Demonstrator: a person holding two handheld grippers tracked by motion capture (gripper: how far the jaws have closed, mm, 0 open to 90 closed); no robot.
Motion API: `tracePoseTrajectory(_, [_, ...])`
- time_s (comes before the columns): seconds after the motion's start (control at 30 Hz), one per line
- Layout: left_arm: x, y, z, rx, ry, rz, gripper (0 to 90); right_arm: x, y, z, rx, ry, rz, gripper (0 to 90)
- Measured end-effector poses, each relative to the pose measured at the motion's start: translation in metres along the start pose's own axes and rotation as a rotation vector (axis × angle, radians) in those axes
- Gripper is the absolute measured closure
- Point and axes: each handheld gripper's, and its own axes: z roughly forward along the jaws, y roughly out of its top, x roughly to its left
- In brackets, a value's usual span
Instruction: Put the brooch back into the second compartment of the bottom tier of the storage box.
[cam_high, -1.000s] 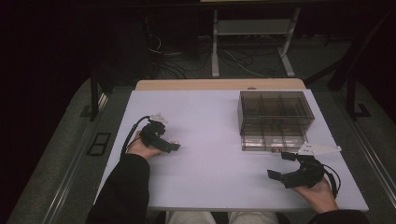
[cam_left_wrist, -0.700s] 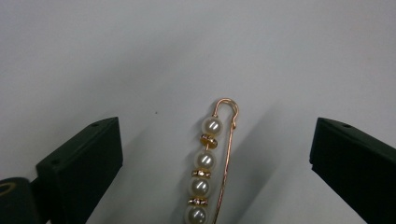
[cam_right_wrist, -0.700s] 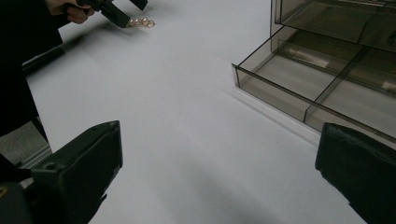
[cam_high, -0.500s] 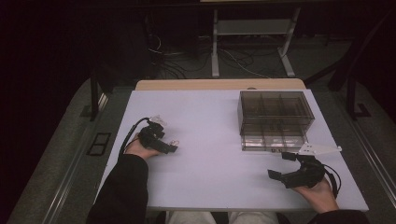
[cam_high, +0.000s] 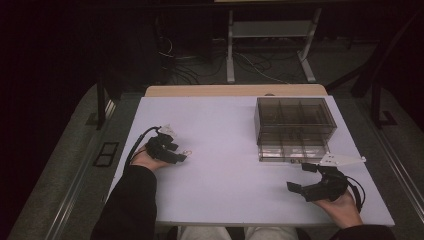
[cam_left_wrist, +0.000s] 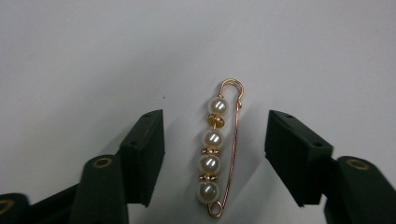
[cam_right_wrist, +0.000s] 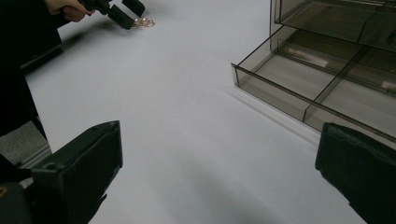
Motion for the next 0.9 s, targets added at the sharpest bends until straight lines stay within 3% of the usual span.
tracePoseTrajectory(0.5, [0.0007,-0.0003,-0.0009,0.002,0.001,0.045,66.3,0.0000,0.0000,-0.0003,-0.002,0.002,0.001,0.4])
tracePoseTrajectory(0.9, [0.0021,-0.0008,-0.0003,0.008,-0.017,0.027,77.4,-0.0001,0.0000,-0.0005,-0.003,0.002,0.001,0.4])
